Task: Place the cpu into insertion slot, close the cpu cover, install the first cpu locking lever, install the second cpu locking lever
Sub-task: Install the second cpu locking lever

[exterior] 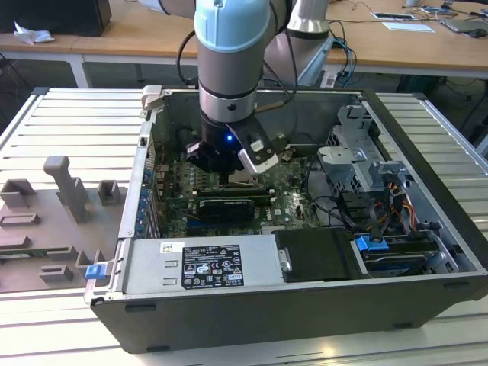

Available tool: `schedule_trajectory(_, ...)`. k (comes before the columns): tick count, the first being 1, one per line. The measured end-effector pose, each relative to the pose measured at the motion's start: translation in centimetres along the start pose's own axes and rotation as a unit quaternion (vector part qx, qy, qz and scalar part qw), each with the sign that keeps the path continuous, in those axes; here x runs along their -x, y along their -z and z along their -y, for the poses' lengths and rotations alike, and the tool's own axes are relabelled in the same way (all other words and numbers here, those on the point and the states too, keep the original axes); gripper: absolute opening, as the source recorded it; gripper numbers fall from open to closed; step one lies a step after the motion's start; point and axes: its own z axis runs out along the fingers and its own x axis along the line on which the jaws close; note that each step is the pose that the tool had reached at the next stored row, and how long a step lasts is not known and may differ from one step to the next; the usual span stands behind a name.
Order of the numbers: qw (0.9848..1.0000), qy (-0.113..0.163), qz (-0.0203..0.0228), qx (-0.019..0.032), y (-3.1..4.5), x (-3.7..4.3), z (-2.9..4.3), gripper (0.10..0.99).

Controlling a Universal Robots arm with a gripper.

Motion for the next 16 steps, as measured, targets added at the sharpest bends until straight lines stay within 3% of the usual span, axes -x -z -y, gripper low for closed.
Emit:
schedule_trajectory(2,1.0,0.001,0.0002,0.0054,-0.52,-0.11,0.39,0.106)
schedule_trajectory(7,0.9999,0.003,0.0012,0.014,-1.24,-0.41,0.61,0.106)
schedule_trajectory(12,0.9998,0.003,0.0022,0.0187,-1.84,-0.66,0.71,0.106)
schedule_trajectory(16,0.9996,0.005,0.0046,0.0274,-2.38,-1.08,0.76,0.106)
